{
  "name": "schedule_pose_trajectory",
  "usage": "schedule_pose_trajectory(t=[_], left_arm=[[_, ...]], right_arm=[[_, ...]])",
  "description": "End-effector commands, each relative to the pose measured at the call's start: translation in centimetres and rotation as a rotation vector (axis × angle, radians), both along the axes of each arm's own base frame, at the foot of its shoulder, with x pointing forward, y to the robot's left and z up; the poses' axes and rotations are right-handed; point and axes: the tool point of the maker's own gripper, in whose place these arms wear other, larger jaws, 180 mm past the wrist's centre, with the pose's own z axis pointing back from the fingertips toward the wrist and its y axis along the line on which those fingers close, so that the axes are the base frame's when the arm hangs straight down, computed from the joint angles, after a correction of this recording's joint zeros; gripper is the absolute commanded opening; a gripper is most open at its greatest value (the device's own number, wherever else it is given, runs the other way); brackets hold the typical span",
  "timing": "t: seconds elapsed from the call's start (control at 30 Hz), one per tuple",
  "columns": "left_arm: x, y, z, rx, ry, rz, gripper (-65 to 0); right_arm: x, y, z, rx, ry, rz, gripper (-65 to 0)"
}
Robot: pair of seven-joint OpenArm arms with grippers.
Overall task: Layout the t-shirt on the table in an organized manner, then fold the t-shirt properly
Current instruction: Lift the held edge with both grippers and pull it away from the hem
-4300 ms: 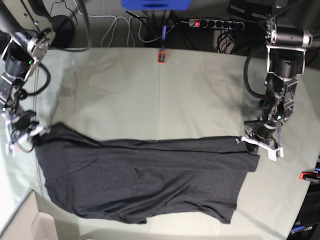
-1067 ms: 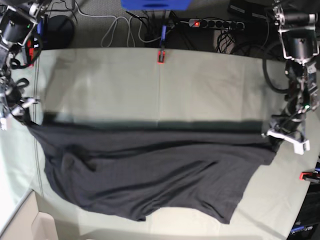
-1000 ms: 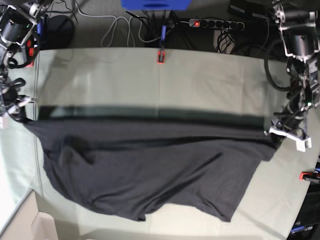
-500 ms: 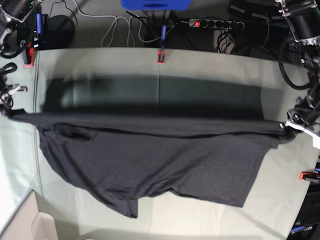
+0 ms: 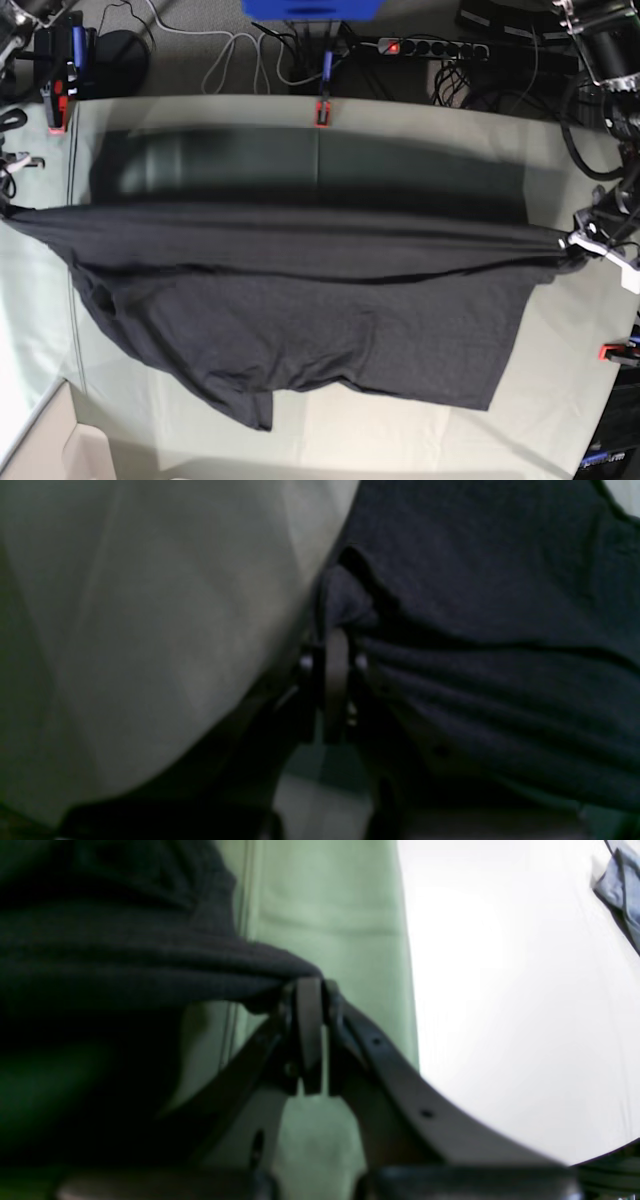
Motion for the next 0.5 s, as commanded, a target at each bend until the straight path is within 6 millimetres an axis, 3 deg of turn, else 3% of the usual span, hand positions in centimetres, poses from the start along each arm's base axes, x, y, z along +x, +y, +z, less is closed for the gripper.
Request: schedule_pose_trajectory(t=[0.0, 0.13, 0.37, 0.47], left_arm=[[1.3, 1.3, 2.8, 0.051, -0.078, 0.008, -64.9], [1.8, 1.6, 5.4, 0.091, -0.147, 0.011, -64.9], [-1.3, 0.1, 1.1, 0.090, -0.012, -0.043, -64.9], [-1.9, 0.7, 0.4, 0.141, 0.029, -0.046, -64.9]], right_arm=[[0.3, -1.0, 1.8, -0.043, -0.045, -0.016, -65.0], [-0.4, -1.1, 1.7, -0.041, -0.041, -0.030, -65.0], [-2.5, -1.1, 0.5, -0.009, -0.030, -0.094, -65.0], [-2.7, -1.0, 0.3, -0.007, -0.021, -0.094, -65.0]])
